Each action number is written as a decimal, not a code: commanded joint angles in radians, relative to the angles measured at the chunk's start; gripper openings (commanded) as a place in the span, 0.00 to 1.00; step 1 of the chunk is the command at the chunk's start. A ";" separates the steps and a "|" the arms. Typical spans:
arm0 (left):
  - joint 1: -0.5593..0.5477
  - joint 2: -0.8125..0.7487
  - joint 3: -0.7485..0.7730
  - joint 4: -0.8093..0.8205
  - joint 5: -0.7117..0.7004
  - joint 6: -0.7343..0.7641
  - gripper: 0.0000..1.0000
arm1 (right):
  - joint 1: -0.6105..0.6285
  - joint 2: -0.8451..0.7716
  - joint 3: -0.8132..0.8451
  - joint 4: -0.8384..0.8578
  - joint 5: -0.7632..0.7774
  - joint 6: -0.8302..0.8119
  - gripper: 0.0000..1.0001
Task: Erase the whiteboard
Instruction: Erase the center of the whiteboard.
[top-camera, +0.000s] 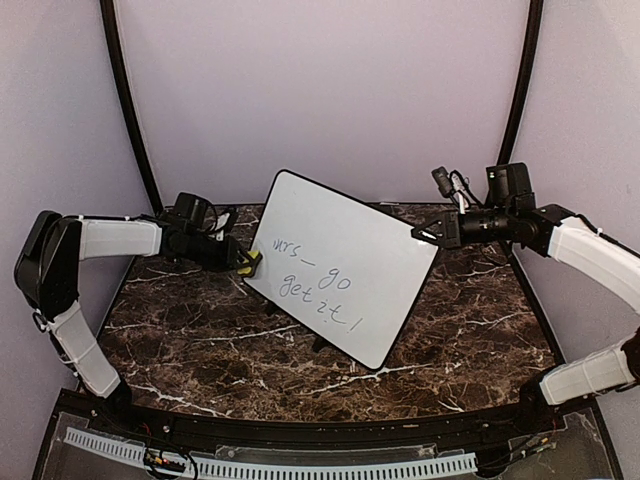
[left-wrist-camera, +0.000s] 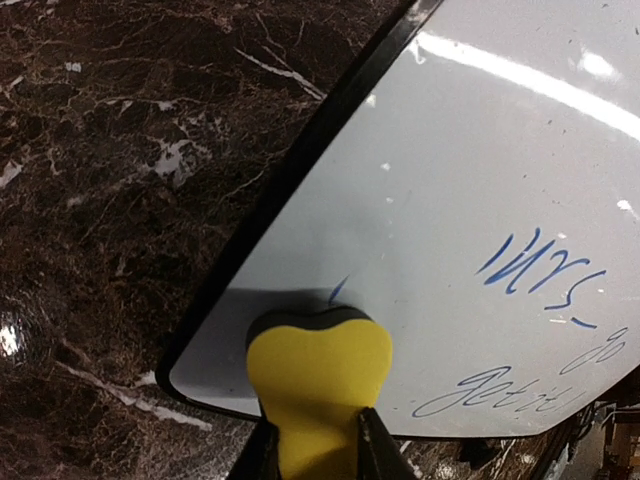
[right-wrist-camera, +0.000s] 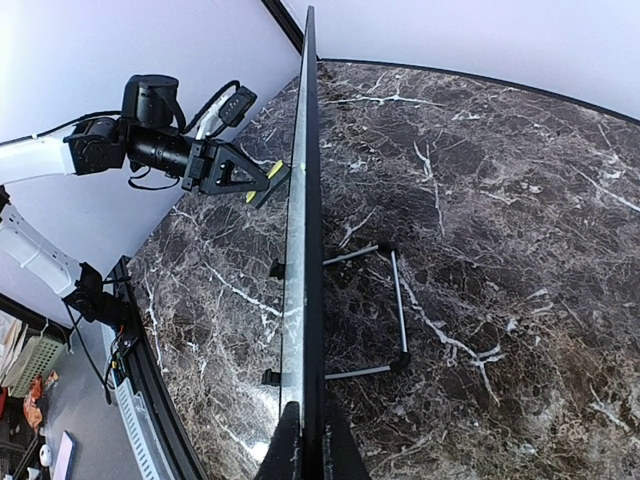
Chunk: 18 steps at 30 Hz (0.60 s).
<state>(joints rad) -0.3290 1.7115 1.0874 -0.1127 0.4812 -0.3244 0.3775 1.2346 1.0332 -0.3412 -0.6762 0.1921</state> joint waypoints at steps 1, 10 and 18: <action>0.003 -0.048 -0.067 -0.020 -0.023 -0.028 0.04 | 0.011 0.008 0.012 0.087 -0.019 -0.081 0.00; -0.001 -0.021 0.014 -0.022 -0.023 -0.020 0.04 | 0.011 0.008 0.011 0.086 -0.017 -0.079 0.00; -0.001 0.018 0.146 -0.042 -0.043 0.010 0.04 | 0.012 0.005 0.009 0.083 -0.013 -0.080 0.00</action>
<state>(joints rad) -0.3294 1.7199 1.1923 -0.1535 0.4500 -0.3355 0.3779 1.2400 1.0332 -0.3359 -0.6800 0.1909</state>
